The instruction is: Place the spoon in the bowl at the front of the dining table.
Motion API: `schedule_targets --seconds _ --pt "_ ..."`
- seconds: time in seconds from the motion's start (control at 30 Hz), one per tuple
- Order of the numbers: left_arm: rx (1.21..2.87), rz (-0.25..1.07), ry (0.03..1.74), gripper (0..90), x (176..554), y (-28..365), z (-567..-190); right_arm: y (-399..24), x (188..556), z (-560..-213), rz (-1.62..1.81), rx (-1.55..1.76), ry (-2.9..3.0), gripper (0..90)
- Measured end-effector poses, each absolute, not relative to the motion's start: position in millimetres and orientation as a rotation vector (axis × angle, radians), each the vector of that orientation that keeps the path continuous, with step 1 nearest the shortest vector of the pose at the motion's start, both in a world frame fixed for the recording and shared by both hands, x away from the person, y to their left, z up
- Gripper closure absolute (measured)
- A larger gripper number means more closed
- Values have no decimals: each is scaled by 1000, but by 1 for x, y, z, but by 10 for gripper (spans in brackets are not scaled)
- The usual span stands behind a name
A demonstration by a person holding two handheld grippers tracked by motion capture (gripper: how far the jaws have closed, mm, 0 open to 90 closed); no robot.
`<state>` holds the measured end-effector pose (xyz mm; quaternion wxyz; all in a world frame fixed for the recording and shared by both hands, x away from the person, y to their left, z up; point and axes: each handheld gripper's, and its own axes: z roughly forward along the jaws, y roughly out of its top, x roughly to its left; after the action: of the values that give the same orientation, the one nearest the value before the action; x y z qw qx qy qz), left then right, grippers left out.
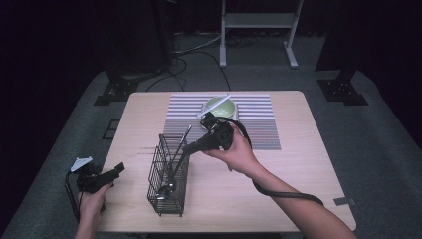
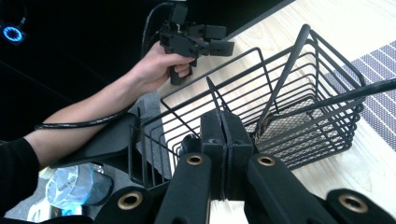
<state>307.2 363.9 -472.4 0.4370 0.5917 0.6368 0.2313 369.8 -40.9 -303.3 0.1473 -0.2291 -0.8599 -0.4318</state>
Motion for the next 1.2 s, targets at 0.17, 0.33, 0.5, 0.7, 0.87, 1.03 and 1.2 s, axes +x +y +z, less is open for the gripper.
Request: schedule_targets --seconds 0.17,0.33,0.5,0.7,0.87,1.03,1.2 --pt "1468 577 1585 13 307 364 -472 -46 371 -297 -1264 -670 -2450 892" --pt "1470 577 1584 13 307 364 -472 -52 373 -290 -1301 -678 -2424 892" --pt "1471 576 1586 13 307 364 -472 -56 373 -286 -1324 -681 -2411 892" --pt "1472 576 1585 13 307 364 -472 -61 374 -281 -1350 -686 -2394 892" --pt "1473 576 1585 13 307 364 -473 -65 374 -276 -1376 -690 -2380 892" --pt "1473 576 1586 13 307 364 -473 -69 375 -271 -1396 -694 -2368 893" --pt "1474 576 1584 13 307 364 -473 -75 376 -267 -1417 -701 -2353 892"
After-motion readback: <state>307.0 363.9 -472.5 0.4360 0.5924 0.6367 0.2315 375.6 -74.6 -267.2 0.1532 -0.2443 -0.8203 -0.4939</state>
